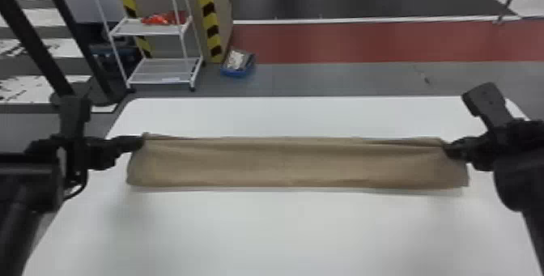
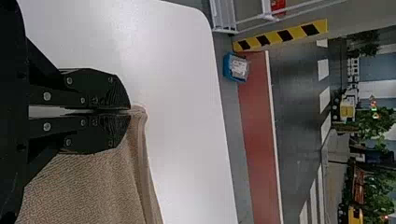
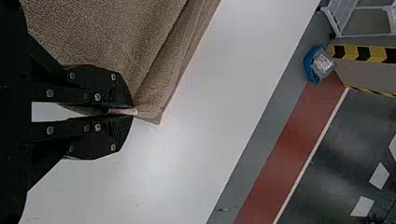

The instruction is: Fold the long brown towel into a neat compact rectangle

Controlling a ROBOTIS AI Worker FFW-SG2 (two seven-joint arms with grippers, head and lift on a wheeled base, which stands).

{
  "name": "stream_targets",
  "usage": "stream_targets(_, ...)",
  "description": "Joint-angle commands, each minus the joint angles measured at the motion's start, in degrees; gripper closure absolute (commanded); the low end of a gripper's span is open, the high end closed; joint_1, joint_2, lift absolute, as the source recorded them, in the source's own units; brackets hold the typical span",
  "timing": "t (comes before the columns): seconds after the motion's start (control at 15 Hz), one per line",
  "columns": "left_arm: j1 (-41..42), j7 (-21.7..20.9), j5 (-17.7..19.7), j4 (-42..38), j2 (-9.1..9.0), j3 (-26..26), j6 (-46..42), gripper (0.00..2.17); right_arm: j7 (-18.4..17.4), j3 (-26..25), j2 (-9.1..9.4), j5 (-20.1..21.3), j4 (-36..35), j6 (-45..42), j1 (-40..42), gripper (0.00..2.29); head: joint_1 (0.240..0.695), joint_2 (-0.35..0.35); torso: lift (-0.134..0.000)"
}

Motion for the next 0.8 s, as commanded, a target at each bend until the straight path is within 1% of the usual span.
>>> stream_targets(0.0,0.09,-0.19,0.08,-0.29,0.17,0.09,0.0,1.09,0.01,-0.92,0.0,-0.7,-0.57,-0.11,0.08,1.03,0.695,0.074,-0.124)
stream_targets(0.6,-0.09,-0.46,0.17,-0.64,-0.18,0.18,0.17,1.09,-0.25,-1.88,0.18,-1.93,-1.36,0.24,0.08,1.03,0.695,0.068,-0.124)
stream_targets(0.73,-0.44,-0.46,0.26,-0.64,-0.27,0.18,0.17,1.09,-0.96,-2.15,0.18,-2.54,-1.62,0.24,-0.01,1.03,0.695,0.066,-0.124)
